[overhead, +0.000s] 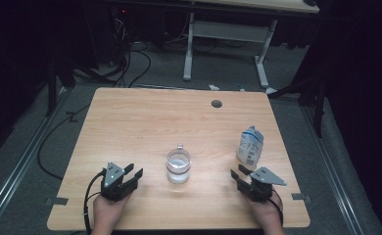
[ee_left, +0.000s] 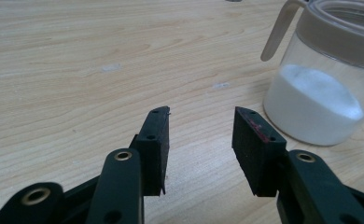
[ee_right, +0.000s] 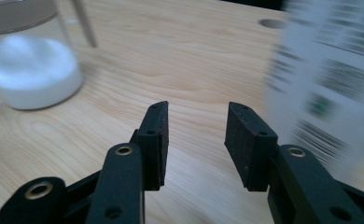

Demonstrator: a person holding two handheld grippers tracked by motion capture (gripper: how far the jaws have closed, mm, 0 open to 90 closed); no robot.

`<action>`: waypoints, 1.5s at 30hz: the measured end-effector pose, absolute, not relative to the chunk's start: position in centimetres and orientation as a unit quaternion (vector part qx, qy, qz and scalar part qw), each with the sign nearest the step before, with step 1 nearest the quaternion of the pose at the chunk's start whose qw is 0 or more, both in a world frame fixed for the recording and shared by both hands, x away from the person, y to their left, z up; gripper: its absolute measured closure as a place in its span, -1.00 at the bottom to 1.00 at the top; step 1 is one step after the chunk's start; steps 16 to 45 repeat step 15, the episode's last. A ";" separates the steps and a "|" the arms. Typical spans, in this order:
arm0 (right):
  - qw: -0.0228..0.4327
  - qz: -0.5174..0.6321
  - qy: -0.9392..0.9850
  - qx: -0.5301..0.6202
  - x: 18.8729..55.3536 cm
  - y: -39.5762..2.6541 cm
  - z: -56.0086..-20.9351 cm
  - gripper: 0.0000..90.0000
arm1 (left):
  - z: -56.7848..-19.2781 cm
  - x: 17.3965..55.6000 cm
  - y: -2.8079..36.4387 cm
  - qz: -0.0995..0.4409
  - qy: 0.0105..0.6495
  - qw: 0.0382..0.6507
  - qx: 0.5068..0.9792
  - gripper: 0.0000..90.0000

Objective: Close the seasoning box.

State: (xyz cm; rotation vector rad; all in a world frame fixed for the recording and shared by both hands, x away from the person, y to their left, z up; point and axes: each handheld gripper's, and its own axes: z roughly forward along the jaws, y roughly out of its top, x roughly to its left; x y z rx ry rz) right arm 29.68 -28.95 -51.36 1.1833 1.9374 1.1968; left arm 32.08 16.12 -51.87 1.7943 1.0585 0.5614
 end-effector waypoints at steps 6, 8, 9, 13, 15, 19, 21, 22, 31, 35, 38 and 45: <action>0.303 0.448 0.702 0.464 28.1 -31.8 -51.1 0.23 | -52.0 31.1 16.2 0.237 0.432 0.463 0.737 0.21; 0.304 0.449 0.702 0.462 28.2 -31.7 -51.0 0.22 | -51.9 31.1 16.3 0.237 0.435 0.464 0.734 0.20; 0.304 0.449 0.705 0.458 28.3 -31.5 -51.1 0.22 | -51.9 31.2 16.3 0.237 0.436 0.465 0.733 0.20; 0.304 0.444 0.711 0.453 28.4 -31.1 -51.3 0.22 | -51.9 31.2 16.2 0.238 0.434 0.463 0.735 0.18; 0.305 0.441 0.712 0.453 28.4 -31.0 -51.4 0.22 | -52.0 31.3 16.3 0.239 0.434 0.461 0.737 0.17; 0.305 0.441 0.712 0.453 28.4 -31.0 -51.4 0.22 | -52.0 31.3 16.3 0.239 0.434 0.461 0.737 0.17; 0.305 0.441 0.712 0.453 28.4 -31.0 -51.4 0.22 | -52.0 31.3 16.3 0.239 0.434 0.461 0.737 0.17; 0.305 0.441 0.712 0.453 28.4 -31.0 -51.4 0.22 | -52.0 31.3 16.3 0.239 0.434 0.461 0.737 0.17; 0.305 0.441 0.712 0.453 28.4 -31.0 -51.4 0.22 | -52.0 31.3 16.3 0.239 0.434 0.461 0.737 0.17; 0.305 0.441 0.712 0.453 28.4 -31.0 -51.4 0.22 | -52.0 31.3 16.3 0.239 0.434 0.461 0.737 0.17; 0.305 0.441 0.712 0.453 28.4 -31.0 -51.4 0.22 | -52.0 31.3 16.3 0.239 0.434 0.461 0.737 0.17; 0.305 0.441 0.712 0.453 28.4 -31.0 -51.4 0.22 | -52.0 31.3 16.3 0.239 0.434 0.461 0.737 0.17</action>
